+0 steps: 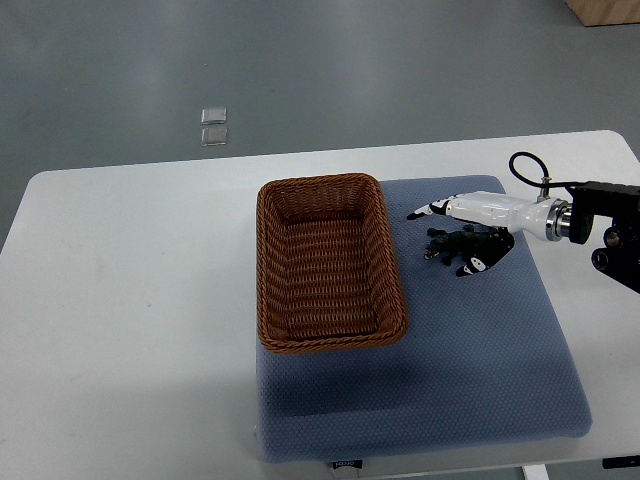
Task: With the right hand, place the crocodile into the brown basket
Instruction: 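Lower the open right hand over the dark toy crocodile, then close the right hand's fingers around the crocodile's body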
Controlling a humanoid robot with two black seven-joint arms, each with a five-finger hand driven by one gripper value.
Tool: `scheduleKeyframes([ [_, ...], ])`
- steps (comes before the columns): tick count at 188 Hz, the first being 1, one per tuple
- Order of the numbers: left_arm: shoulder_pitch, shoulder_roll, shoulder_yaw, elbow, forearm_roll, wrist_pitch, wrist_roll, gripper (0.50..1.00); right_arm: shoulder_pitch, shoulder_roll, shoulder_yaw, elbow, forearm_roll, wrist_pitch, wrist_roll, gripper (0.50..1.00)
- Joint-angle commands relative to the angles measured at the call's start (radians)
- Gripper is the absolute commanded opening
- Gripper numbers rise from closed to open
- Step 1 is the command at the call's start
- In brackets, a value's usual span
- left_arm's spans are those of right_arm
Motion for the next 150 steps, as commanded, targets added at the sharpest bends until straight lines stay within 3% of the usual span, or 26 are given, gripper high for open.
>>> scheduleKeyframes([
  [1, 0.0, 0.0, 0.0, 0.0, 0.0, 0.0, 0.0, 1.0, 0.016, -0.001, -0.038, -0.007, -0.02, -0.031, -0.007, 0.928],
  [55, 0.0, 0.0, 0.0, 0.0, 0.0, 0.0, 0.0, 1.0, 0.033, -0.001, -0.092, -0.033, -0.037, -0.121, -0.051, 0.926],
  [150, 0.0, 0.0, 0.0, 0.0, 0.0, 0.0, 0.0, 1.0, 0.046, 0.01, -0.133, -0.044, -0.044, -0.164, -0.091, 0.909],
])
